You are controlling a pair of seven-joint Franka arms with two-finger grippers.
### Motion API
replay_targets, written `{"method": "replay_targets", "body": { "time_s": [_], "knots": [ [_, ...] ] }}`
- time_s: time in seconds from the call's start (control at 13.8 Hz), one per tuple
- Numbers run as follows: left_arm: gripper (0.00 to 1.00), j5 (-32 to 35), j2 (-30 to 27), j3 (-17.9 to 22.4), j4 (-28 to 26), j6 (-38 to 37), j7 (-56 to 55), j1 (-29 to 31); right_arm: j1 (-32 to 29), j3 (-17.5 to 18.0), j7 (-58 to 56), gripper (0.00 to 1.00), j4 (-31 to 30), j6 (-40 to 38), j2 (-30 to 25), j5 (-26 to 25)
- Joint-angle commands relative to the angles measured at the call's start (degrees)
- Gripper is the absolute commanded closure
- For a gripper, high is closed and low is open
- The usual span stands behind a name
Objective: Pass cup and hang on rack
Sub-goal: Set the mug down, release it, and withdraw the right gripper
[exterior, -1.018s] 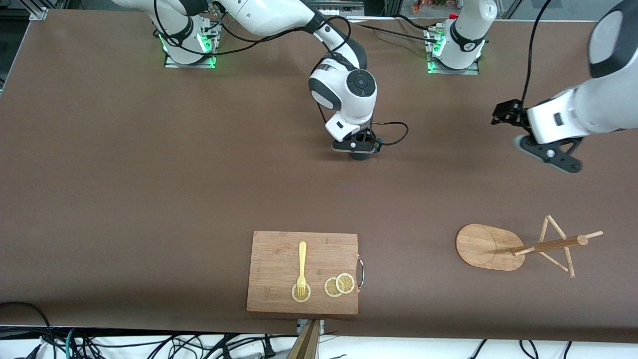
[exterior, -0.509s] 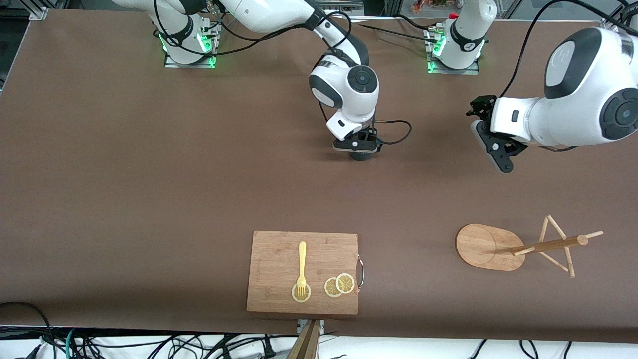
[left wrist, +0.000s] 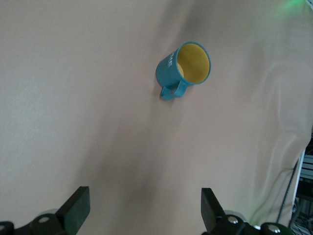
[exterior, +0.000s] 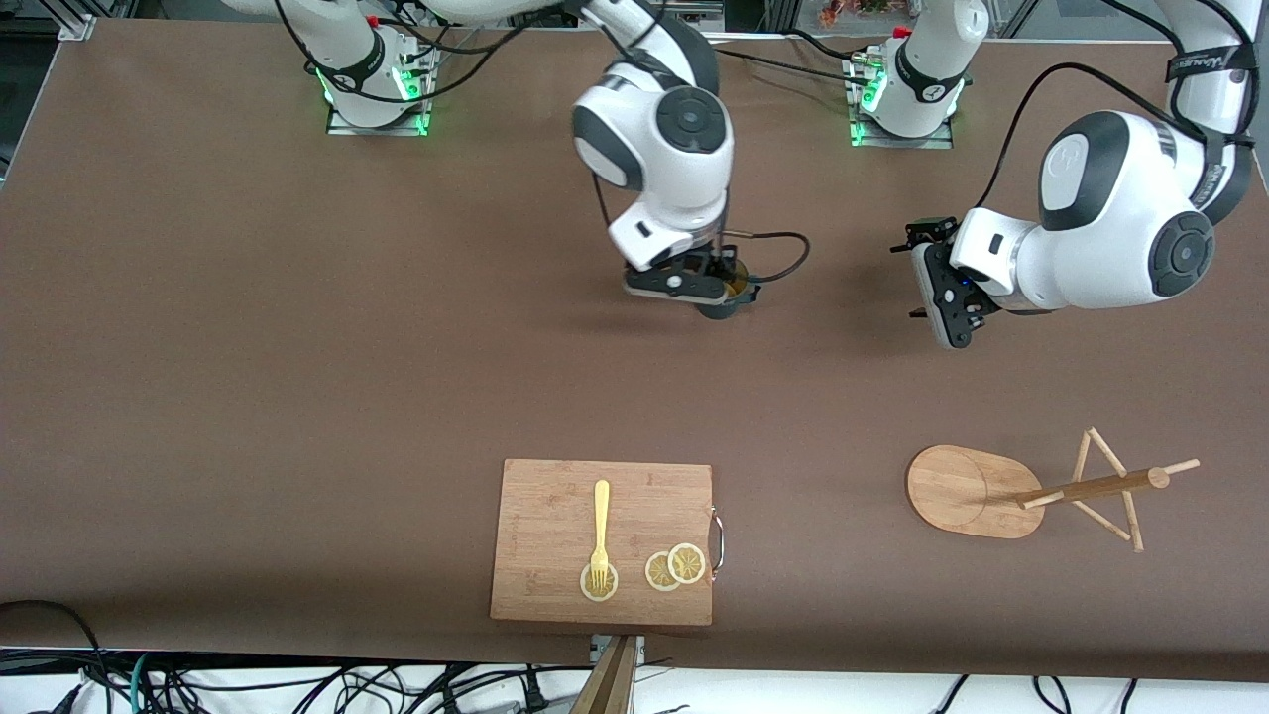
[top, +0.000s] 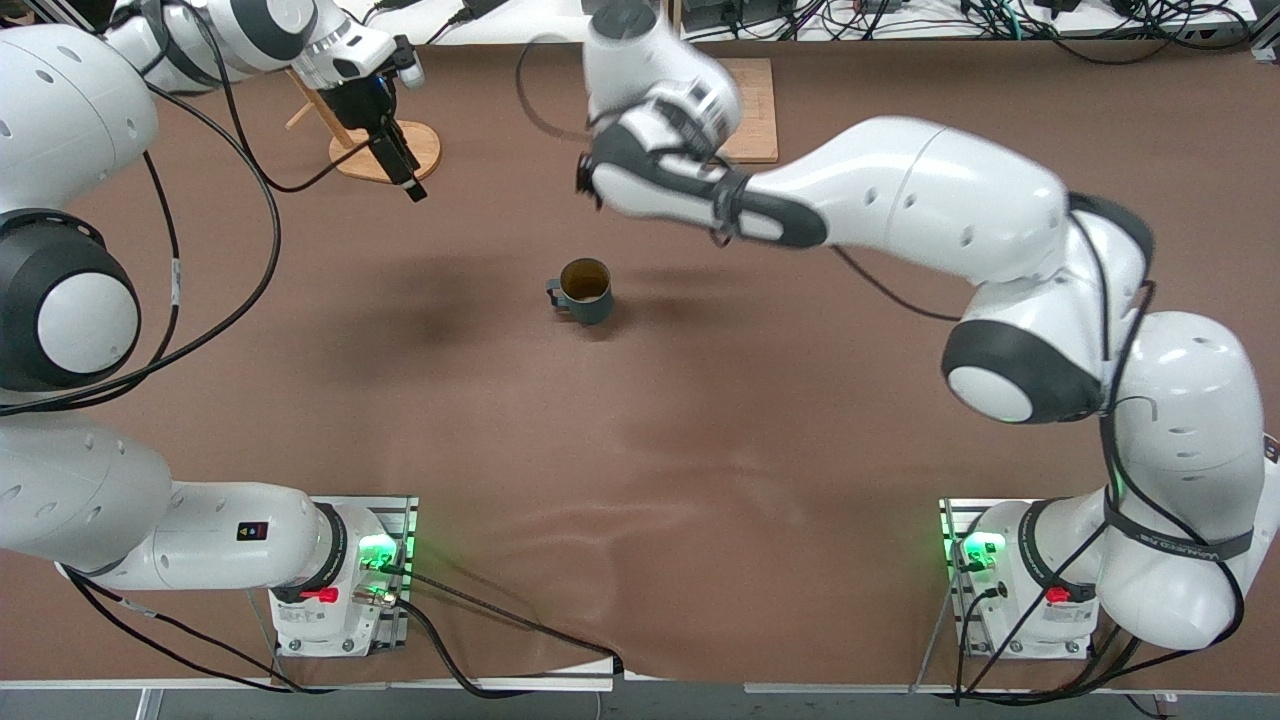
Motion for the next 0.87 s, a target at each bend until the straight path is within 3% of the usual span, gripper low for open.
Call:
{"method": "replay_targets", "body": {
  "time_s": [0.0, 0.15, 0.51, 0.65, 0.8],
  "knots": [
    [0.00, -7.14, -3.58, 0.00, -8.31, 6.52, 9.40, 0.39, -9.10, 1.26, -7.33, 0.00, -1.43, -4.67, -6.43, 0.66],
    [0.00, -12.23, -3.58, 0.00, -12.70, 11.70, 16.26, 0.57, -13.86, 1.26, -12.33, 0.00, -1.95, -8.27, -9.42, 3.46],
    [0.00, -28.84, -2.62, 0.00, -21.76, 21.56, 36.39, 0.22, -23.80, 0.38, -31.31, 0.00, -7.49, -17.31, -21.98, 4.00],
    [0.00, -34.91, -0.51, 0.00, -22.21, 22.01, 43.94, 0.13, -25.91, -2.85, -38.69, 0.00, -7.58, -22.59, -25.24, 4.00],
    [0.00, -39.22, 0.64, 0.00, -23.26, 22.36, 48.44, -0.05, -26.10, -10.04, -47.64, 0.00, -7.58, -26.20, -26.92, 6.61]
  ]
}}
